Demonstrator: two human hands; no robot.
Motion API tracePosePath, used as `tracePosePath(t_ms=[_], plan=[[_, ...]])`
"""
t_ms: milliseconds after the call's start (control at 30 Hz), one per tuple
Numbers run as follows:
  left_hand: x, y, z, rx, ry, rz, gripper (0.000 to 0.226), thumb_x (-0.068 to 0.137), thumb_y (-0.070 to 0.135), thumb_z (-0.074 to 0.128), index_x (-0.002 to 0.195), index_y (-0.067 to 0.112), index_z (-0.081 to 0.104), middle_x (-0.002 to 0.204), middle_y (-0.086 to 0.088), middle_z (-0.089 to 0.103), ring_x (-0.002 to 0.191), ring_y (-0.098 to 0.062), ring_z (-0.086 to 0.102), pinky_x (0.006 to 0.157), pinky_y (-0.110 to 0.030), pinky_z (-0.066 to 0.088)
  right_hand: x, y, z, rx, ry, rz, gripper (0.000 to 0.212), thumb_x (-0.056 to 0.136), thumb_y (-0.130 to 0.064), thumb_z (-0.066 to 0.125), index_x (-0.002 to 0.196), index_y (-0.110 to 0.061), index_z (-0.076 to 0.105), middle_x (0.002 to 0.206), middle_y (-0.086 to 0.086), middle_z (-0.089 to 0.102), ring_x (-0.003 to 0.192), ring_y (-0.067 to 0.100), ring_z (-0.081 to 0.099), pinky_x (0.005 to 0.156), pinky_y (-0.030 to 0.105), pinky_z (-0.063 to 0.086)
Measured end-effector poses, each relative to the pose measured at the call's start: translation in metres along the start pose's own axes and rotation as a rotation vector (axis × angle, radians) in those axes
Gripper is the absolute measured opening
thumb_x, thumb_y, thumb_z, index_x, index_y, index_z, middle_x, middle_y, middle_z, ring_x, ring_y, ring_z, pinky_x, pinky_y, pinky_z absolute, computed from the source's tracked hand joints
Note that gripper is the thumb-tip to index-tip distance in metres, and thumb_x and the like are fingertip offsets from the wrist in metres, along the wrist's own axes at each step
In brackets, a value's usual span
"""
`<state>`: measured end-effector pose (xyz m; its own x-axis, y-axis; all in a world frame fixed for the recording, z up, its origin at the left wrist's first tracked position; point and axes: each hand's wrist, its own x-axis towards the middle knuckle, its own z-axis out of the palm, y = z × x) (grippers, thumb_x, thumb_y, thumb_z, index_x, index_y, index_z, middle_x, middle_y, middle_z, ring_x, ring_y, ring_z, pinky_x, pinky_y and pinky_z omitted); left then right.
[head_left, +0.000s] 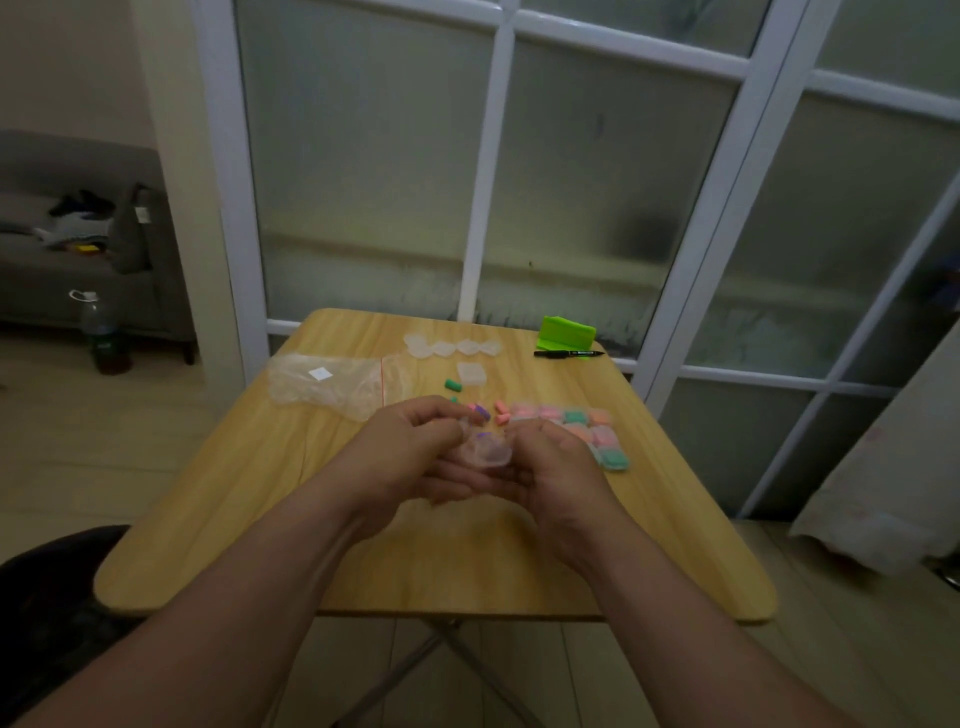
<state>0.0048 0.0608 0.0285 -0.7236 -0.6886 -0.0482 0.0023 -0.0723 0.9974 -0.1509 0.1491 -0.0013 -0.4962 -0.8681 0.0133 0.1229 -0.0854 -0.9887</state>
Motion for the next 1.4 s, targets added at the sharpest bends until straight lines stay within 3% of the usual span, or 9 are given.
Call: tracePosePath(t_ms=[100, 300, 400, 500, 667, 767, 900, 1200, 1400], plan=[[0.003, 0.002, 0.001, -0.03, 0.058, 0.019, 0.015, 0.102, 0.009, 0.061, 0.113, 0.003, 0.07, 0.092, -0.025, 0.077, 0.077, -0.032, 0.077, 0.06, -0.031, 0.063, 0.003, 0.001, -0.002, 0.034, 0.026, -0.008, 0.019, 0.102, -0.014, 0.062, 0.11, 0.003, 0.069, 0.109, 0.022, 0.077, 0.102, 0.039, 0.076, 0.091, 0.055, 0.063], [0.006, -0.017, 0.027, -0.079, 0.109, 0.004, 0.023, 0.098, -0.002, 0.063, 0.12, -0.008, 0.058, 0.08, -0.02, 0.072, 0.061, -0.023, 0.068, 0.055, -0.028, 0.058, 0.002, -0.001, 0.006, -0.203, 0.193, 0.05, 0.022, 0.104, -0.033, 0.064, 0.105, -0.015, 0.077, 0.099, 0.013, 0.079, 0.089, 0.034, 0.074, 0.076, 0.046, 0.061], [0.008, -0.009, 0.015, -0.187, 0.004, -0.061, 0.027, 0.101, 0.004, 0.063, 0.126, -0.006, 0.058, 0.098, -0.021, 0.074, 0.073, -0.023, 0.073, 0.067, -0.03, 0.061, 0.008, -0.012, -0.002, -0.392, 0.162, -0.09, 0.02, 0.104, -0.039, 0.063, 0.108, -0.029, 0.08, 0.098, -0.004, 0.079, 0.094, 0.022, 0.07, 0.074, 0.036, 0.057], [0.006, -0.008, 0.004, -0.239, -0.202, -0.123, 0.03, 0.104, 0.002, 0.055, 0.133, -0.002, 0.06, 0.106, -0.021, 0.067, 0.075, -0.018, 0.069, 0.067, -0.028, 0.058, 0.007, -0.016, 0.005, -0.389, -0.051, -0.126, 0.022, 0.105, -0.033, 0.064, 0.112, -0.022, 0.081, 0.102, -0.003, 0.08, 0.093, 0.013, 0.075, 0.076, 0.027, 0.06], [0.017, -0.011, -0.013, -0.291, -0.109, -0.167, 0.019, 0.103, 0.018, 0.057, 0.117, 0.009, 0.064, 0.08, -0.003, 0.06, 0.059, -0.009, 0.048, 0.057, -0.022, 0.035, 0.024, -0.018, 0.01, -0.442, 0.029, -0.065, 0.036, 0.105, -0.054, 0.054, 0.114, -0.027, 0.077, 0.103, -0.006, 0.077, 0.092, 0.012, 0.07, 0.08, 0.032, 0.054], [0.03, -0.004, -0.038, -0.499, 0.109, -0.176, 0.027, 0.104, 0.033, 0.05, 0.113, 0.011, 0.062, 0.074, 0.0, 0.054, 0.058, -0.01, 0.043, 0.054, -0.022, 0.028, 0.037, -0.016, -0.003, -0.401, 0.242, -0.03, 0.032, 0.107, -0.046, 0.055, 0.103, -0.023, 0.077, 0.099, 0.0, 0.077, 0.084, 0.015, 0.067, 0.081, 0.04, 0.057], [0.04, -0.011, -0.059, -0.625, 0.29, -0.187, 0.044, 0.109, 0.047, 0.038, 0.118, 0.012, 0.062, 0.075, 0.0, 0.053, 0.058, -0.009, 0.039, 0.053, -0.021, 0.028, 0.04, -0.002, -0.014, -0.614, 0.229, -0.021, 0.019, 0.107, -0.034, 0.06, 0.1, -0.027, 0.076, 0.097, -0.002, 0.075, 0.084, 0.015, 0.069, 0.083, 0.04, 0.059], [0.043, -0.014, -0.051, -0.592, 0.3, -0.205, 0.045, 0.105, 0.047, 0.043, 0.126, 0.015, 0.066, 0.1, -0.009, 0.061, 0.063, -0.014, 0.046, 0.057, -0.027, 0.038, 0.049, 0.014, 0.003, -0.85, 0.116, -0.104, 0.014, 0.105, -0.023, 0.063, 0.107, -0.029, 0.075, 0.1, -0.006, 0.073, 0.093, 0.013, 0.067, 0.076, 0.032, 0.05], [0.052, -0.014, -0.052, -0.631, 0.235, -0.213, 0.041, 0.101, 0.048, 0.045, 0.112, 0.013, 0.063, 0.072, -0.001, 0.051, 0.057, -0.013, 0.038, 0.056, -0.026, 0.029, 0.069, 0.016, 0.019, -1.028, 0.128, -0.23, 0.014, 0.102, -0.022, 0.065, 0.111, -0.029, 0.072, 0.103, -0.012, 0.068, 0.092, 0.003, 0.06, 0.069, 0.018, 0.041]])
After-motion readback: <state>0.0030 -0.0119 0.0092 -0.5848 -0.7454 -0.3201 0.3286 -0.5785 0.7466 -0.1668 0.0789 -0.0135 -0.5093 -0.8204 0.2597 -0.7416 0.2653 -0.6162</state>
